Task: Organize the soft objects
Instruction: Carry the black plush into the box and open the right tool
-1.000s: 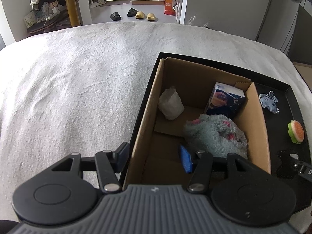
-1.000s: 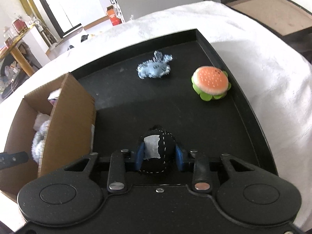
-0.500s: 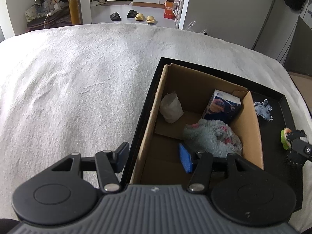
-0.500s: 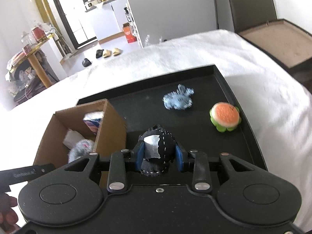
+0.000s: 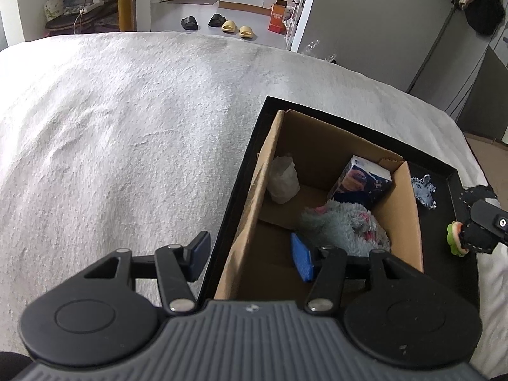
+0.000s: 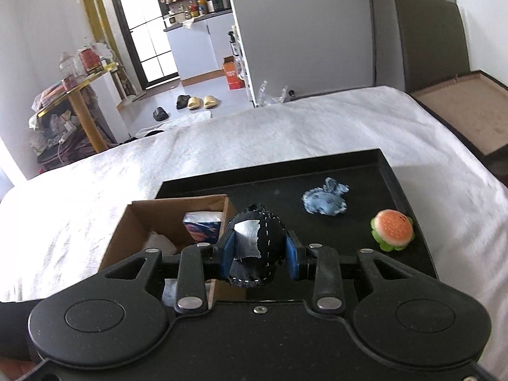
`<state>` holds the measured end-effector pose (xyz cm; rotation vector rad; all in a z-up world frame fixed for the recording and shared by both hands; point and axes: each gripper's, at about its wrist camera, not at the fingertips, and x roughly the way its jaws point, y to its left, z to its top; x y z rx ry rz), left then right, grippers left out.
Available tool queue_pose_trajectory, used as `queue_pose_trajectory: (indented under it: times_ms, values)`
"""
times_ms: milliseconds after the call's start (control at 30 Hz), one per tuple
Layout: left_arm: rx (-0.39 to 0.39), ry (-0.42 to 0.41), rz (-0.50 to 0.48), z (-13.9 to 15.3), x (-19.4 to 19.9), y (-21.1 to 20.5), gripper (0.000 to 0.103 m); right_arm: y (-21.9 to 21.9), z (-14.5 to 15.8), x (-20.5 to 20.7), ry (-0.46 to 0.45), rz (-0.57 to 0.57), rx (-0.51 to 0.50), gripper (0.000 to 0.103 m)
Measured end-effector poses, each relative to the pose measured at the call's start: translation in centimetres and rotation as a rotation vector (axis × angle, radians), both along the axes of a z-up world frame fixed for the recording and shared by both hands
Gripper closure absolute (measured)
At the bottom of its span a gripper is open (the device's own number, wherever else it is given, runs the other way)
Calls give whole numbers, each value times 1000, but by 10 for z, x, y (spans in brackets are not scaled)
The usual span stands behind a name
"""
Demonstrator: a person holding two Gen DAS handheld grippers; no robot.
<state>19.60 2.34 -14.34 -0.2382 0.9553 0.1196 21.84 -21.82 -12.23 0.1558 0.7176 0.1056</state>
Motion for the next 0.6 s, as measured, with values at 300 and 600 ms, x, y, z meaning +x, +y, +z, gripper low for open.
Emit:
queue_pose_trajectory:
  times_ms: [300, 600]
  values:
    - [-36, -4, 13, -2, -1, 13, 49, 32, 5, 2, -17, 57, -24, 70]
    - [-77, -13, 17, -6, -2, 24, 53, 62, 1, 6, -18, 109, 0, 70]
